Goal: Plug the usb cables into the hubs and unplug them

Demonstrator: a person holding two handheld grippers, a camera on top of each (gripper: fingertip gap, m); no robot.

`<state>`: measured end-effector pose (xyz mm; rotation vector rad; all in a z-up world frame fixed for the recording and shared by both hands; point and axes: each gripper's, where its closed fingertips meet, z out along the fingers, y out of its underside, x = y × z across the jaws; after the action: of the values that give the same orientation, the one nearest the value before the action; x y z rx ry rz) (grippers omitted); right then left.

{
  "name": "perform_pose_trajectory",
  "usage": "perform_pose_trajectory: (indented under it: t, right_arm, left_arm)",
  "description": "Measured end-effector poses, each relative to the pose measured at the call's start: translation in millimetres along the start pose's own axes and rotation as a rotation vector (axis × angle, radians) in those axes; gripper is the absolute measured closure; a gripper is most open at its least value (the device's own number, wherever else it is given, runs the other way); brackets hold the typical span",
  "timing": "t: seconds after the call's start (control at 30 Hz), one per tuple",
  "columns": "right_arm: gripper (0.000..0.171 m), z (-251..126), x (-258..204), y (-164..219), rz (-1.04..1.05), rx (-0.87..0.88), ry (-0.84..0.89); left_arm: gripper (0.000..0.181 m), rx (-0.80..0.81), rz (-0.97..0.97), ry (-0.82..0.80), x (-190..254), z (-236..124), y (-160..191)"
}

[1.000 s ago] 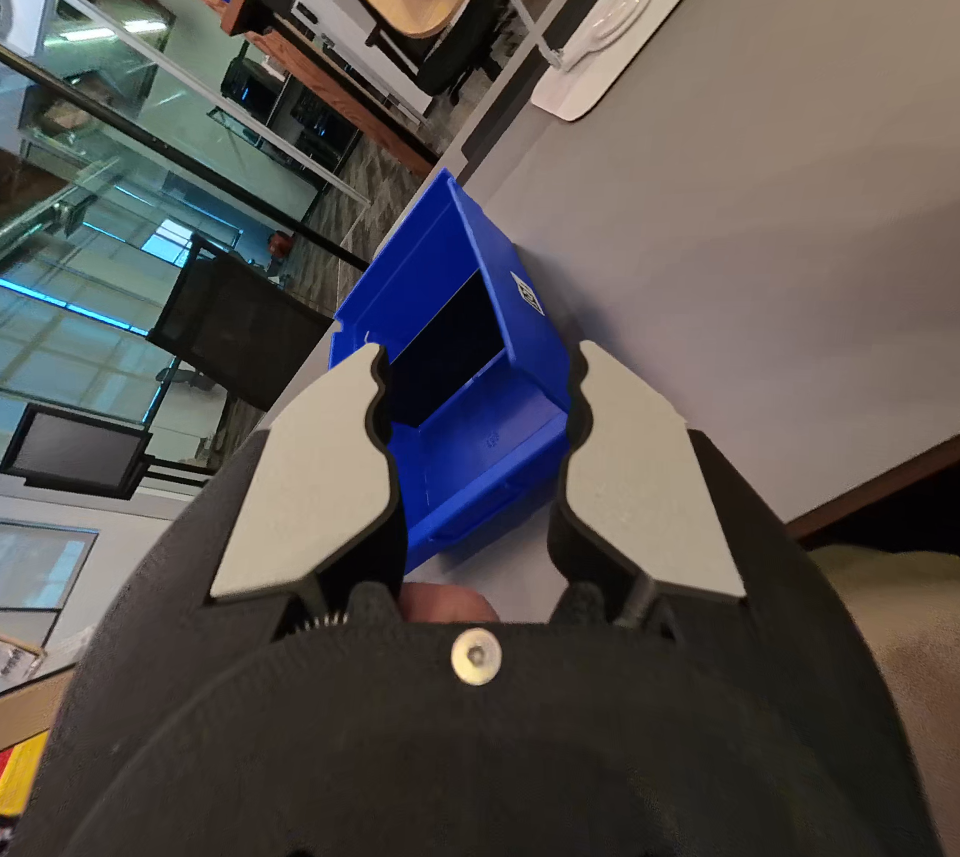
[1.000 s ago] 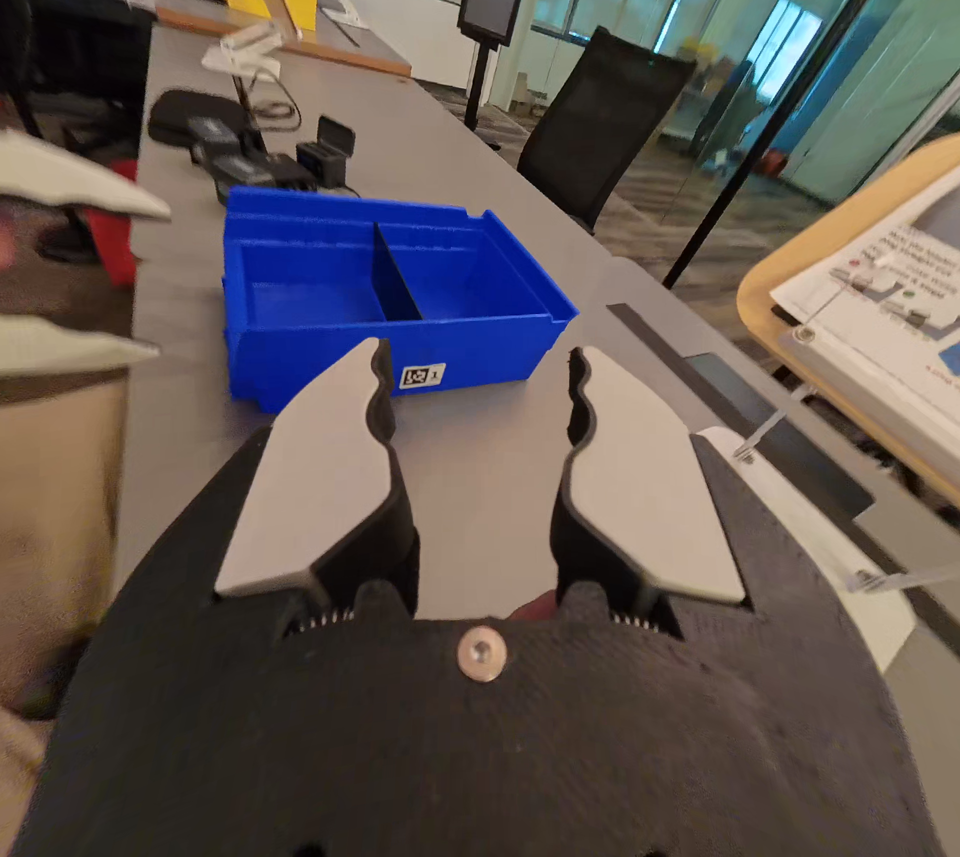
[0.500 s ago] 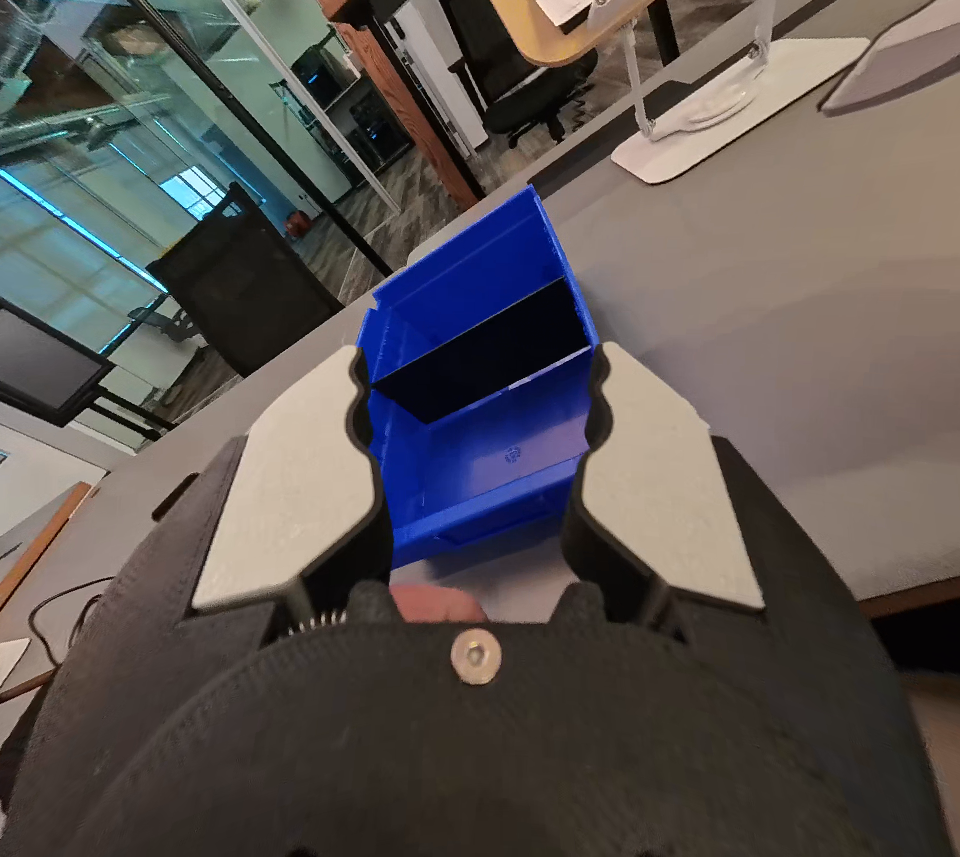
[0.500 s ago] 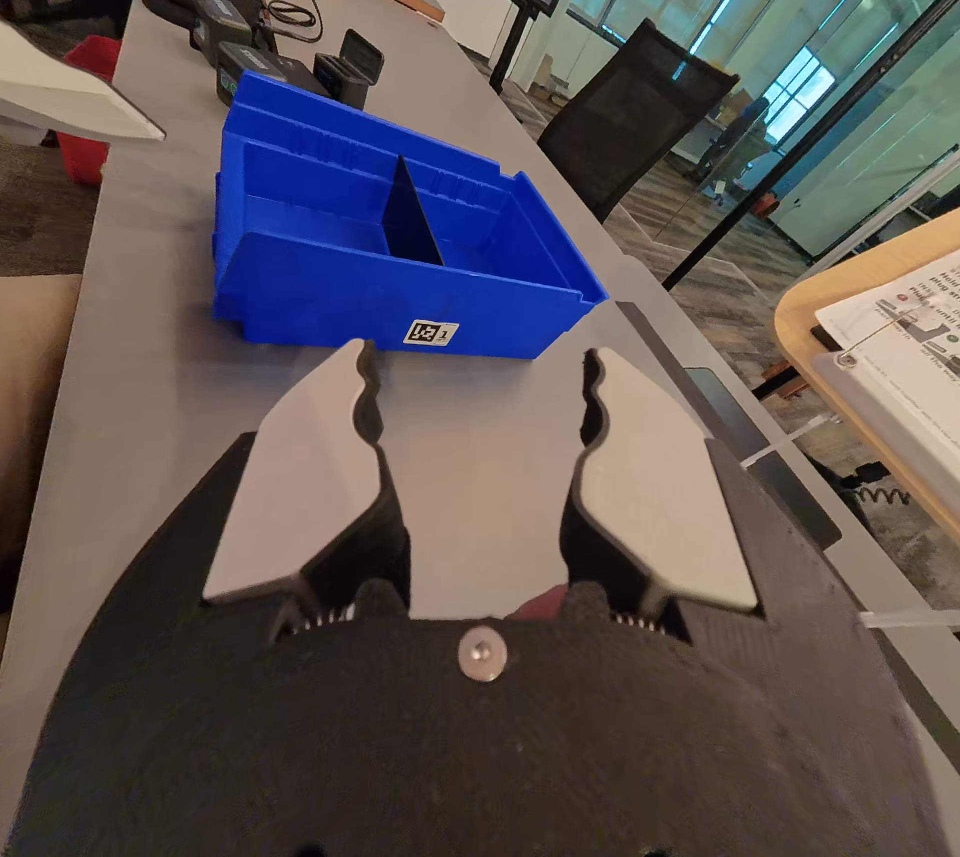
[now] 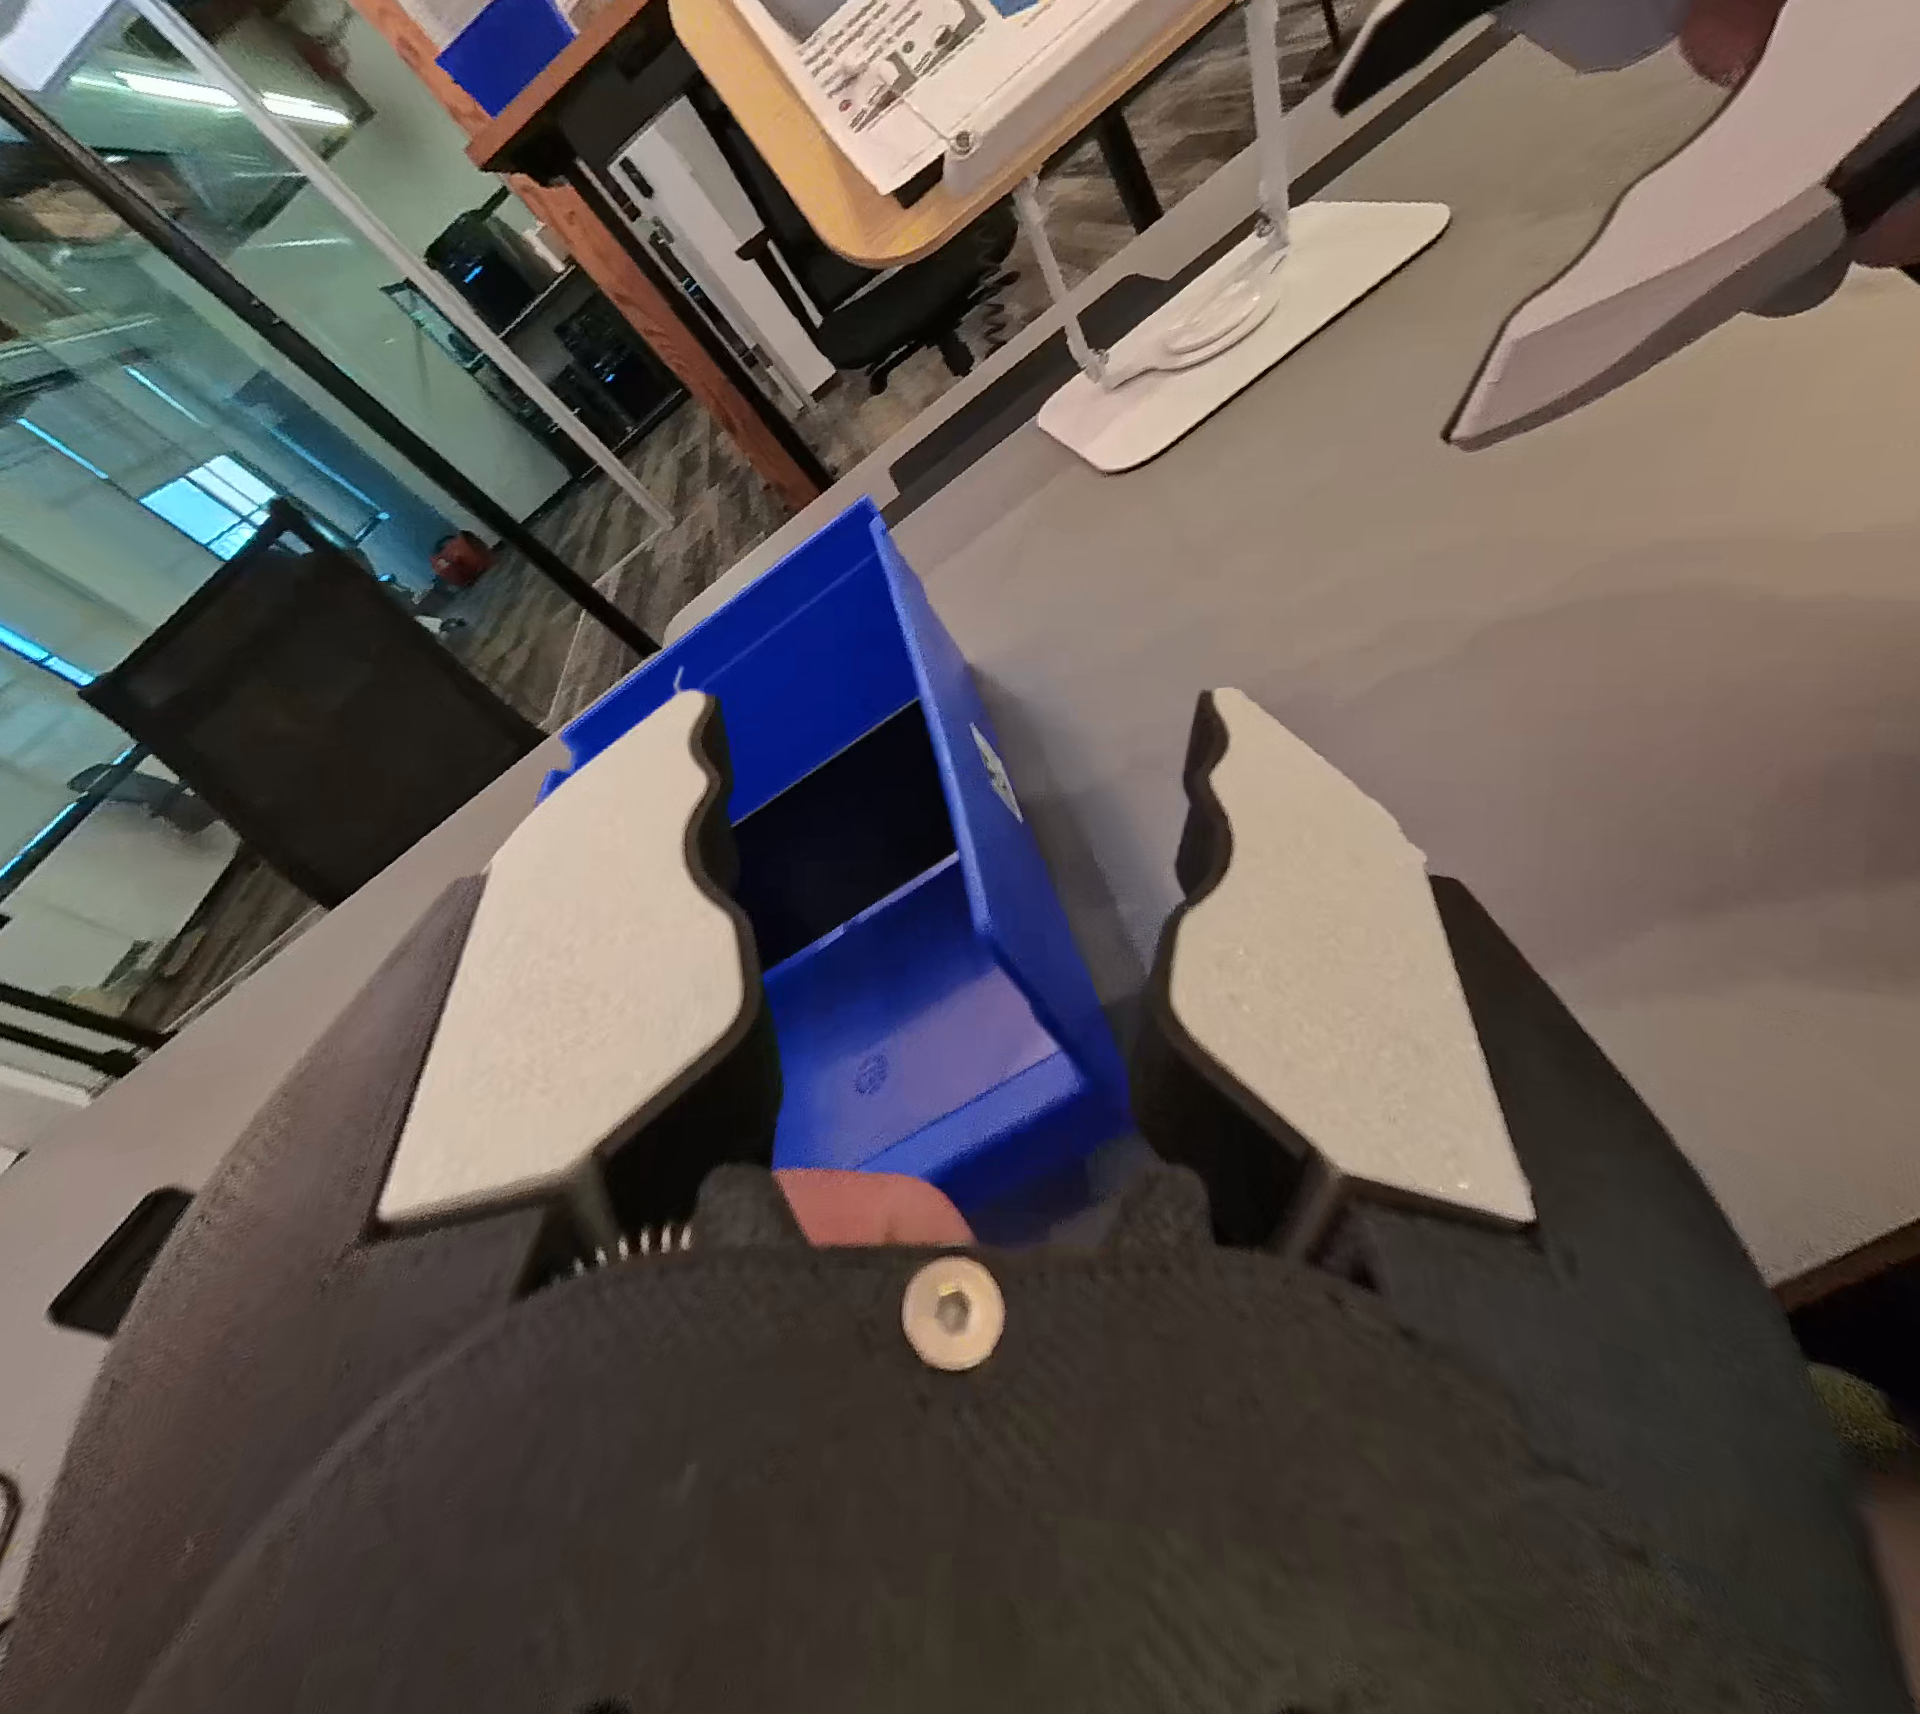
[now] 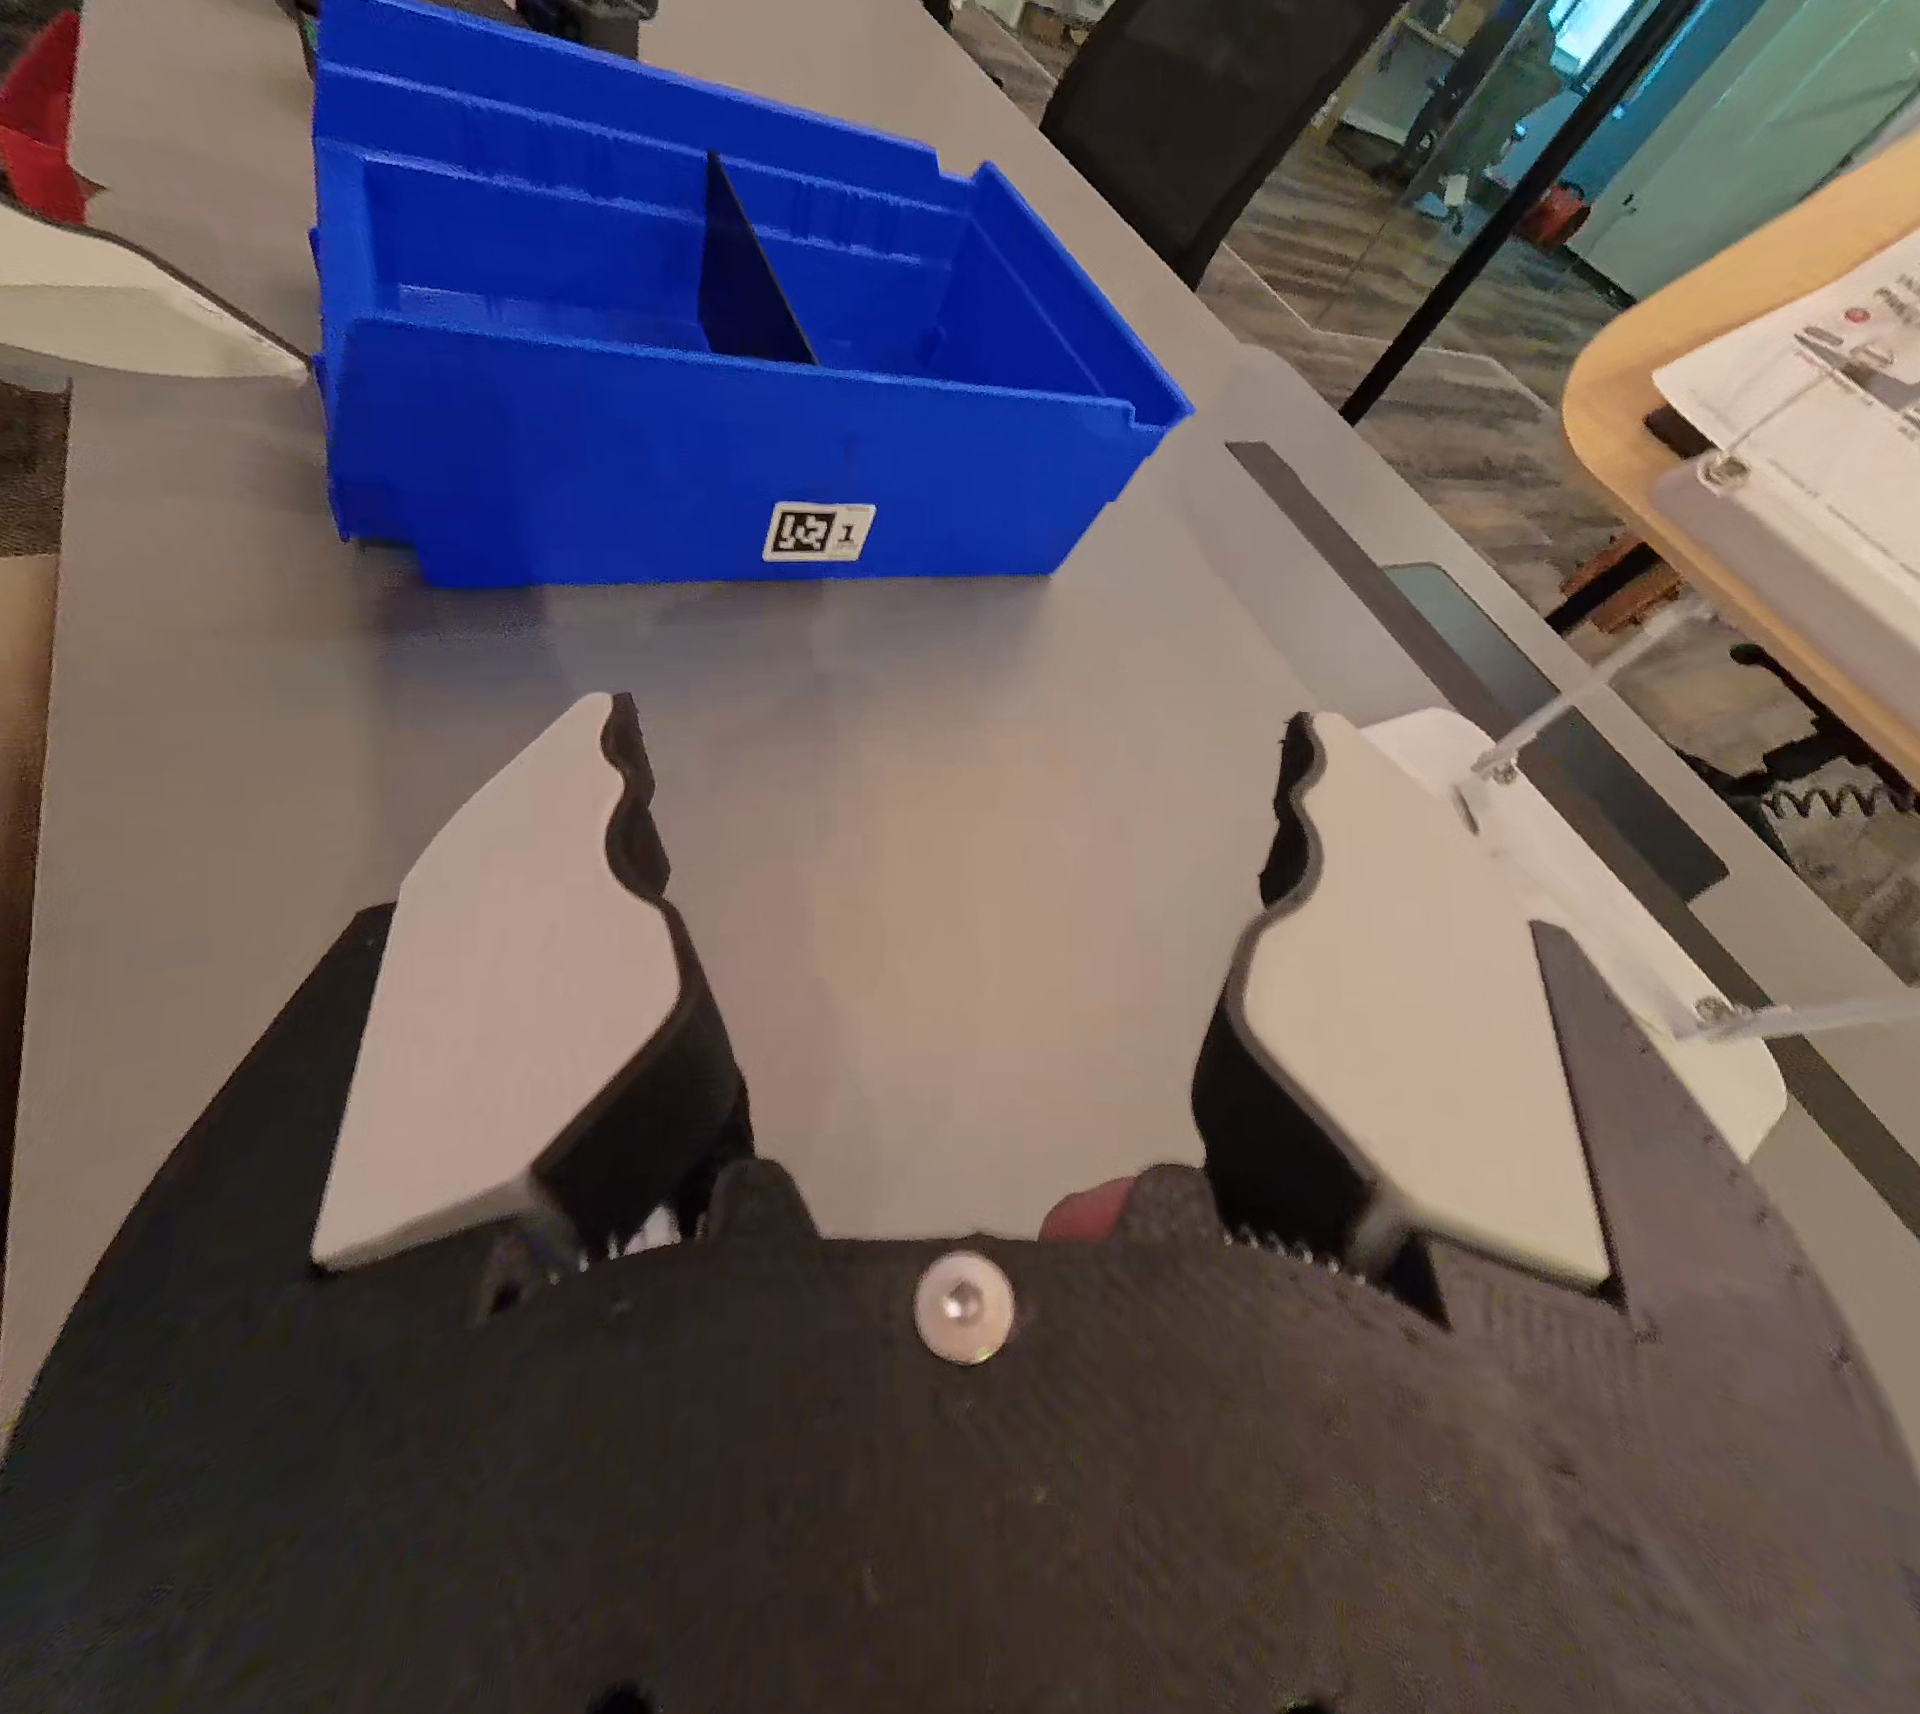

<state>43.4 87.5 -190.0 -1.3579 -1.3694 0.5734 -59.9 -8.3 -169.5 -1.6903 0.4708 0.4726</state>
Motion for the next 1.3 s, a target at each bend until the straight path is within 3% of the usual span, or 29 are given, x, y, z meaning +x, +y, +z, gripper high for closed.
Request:
perform_pose_trajectory:
  t: [0.23, 0.3, 0.7, 1.0, 1.3]
  right_arm:
    - [0.056, -25.4, 14.2, 26.0, 0.071, -0.062, 0.055]
    - [0.046, -29.6, 14.7, 39.5, 0.076, -0.103, 0.056]
    - [0.025, -55.0, 18.9, 114.0, 0.339, -0.289, 0.102]
    - [0.026, -51.9, 19.2, 167.4, 0.435, -0.489, 0.166]
    - [0.05, -52.2, 22.7, 178.4, 0.458, -0.563, 0.192]
  left_arm:
    - [0.093, 0.092, -0.085, 0.147, 30.7, 19.6, -32.0]
    - [0.087, 0.099, -0.061, 0.195, 46.5, 27.4, -37.3]
    - [0.06, -0.056, -0.169, 0.488, 132.0, 73.5, -33.2]
    - [0.037, -0.228, -0.156, 0.559, 163.5, 106.4, -2.1]
    - [0.035, -0.336, -0.136, 0.612, 178.1, 126.7, 16.1]
